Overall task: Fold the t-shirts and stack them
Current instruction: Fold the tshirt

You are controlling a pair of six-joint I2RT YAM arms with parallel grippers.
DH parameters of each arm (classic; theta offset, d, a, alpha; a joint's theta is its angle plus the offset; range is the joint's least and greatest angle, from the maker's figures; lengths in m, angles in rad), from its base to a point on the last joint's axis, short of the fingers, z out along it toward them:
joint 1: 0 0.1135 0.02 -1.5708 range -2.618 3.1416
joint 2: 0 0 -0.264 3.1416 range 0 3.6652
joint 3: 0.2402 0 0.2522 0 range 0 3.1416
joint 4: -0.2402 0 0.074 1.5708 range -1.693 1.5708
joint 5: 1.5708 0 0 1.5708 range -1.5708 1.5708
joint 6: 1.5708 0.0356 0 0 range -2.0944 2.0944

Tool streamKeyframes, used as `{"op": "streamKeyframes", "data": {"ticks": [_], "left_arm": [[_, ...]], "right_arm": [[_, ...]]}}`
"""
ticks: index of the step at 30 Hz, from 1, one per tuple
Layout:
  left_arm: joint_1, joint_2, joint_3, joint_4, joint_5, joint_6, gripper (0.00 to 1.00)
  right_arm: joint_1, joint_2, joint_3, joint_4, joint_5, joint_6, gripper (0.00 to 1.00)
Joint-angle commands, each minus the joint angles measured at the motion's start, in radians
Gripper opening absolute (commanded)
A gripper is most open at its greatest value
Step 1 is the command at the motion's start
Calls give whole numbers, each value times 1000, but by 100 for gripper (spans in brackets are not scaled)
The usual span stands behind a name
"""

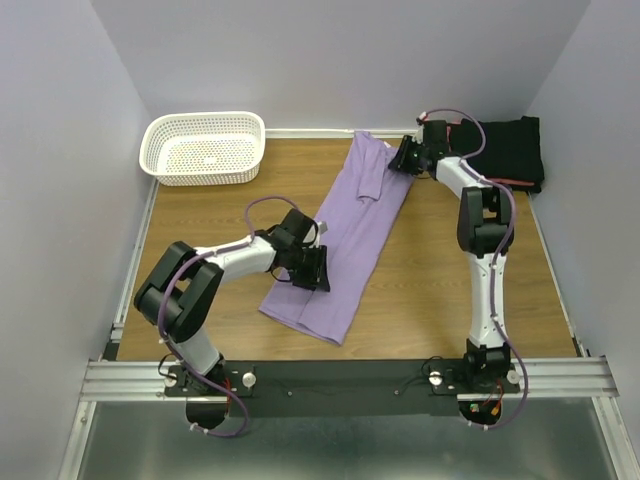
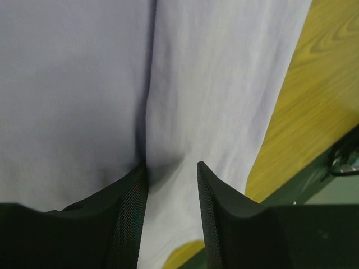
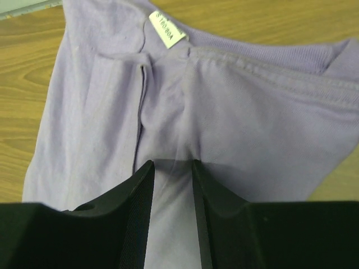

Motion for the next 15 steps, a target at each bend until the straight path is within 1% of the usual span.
{"op": "streamKeyframes", "data": {"ticks": [1, 4, 6, 8, 9, 10, 11, 12, 13, 14, 15], "left_arm": [[-37, 75, 53, -128, 91, -16, 48], [-44, 66, 107, -118, 96, -45, 48], [-44, 26, 144, -127, 67, -68, 48], [-46, 0, 167, -138, 19, -78, 49], [-44, -21, 185, -149, 7, -87, 50], [-44, -32, 192, -154, -19, -91, 50], [-44, -43, 198, -157, -19, -99, 50], [-41, -55, 204, -160, -75, -113, 50], [-41, -89, 210, -161, -123, -125, 51], [-41, -114, 205, -151, -225, -143, 51], [-40, -137, 198, -137, -282, -153, 52]], "right_arm": [[-18, 125, 100, -102, -43, -26, 42], [-18, 99, 131, -109, -61, -24, 42], [-18, 29, 117, -112, -61, -31, 45], [-16, -28, 62, -112, -64, -31, 47], [-18, -65, 30, -112, -73, -28, 52], [-13, -133, -38, -112, -75, -23, 53], [-10, -177, -38, -112, -76, -20, 54], [-4, -217, -134, -112, -76, -11, 55], [4, -255, -182, -111, -75, -2, 56], [27, -336, -239, -109, -73, 15, 56], [42, -373, -286, -109, -67, 25, 56]]}}
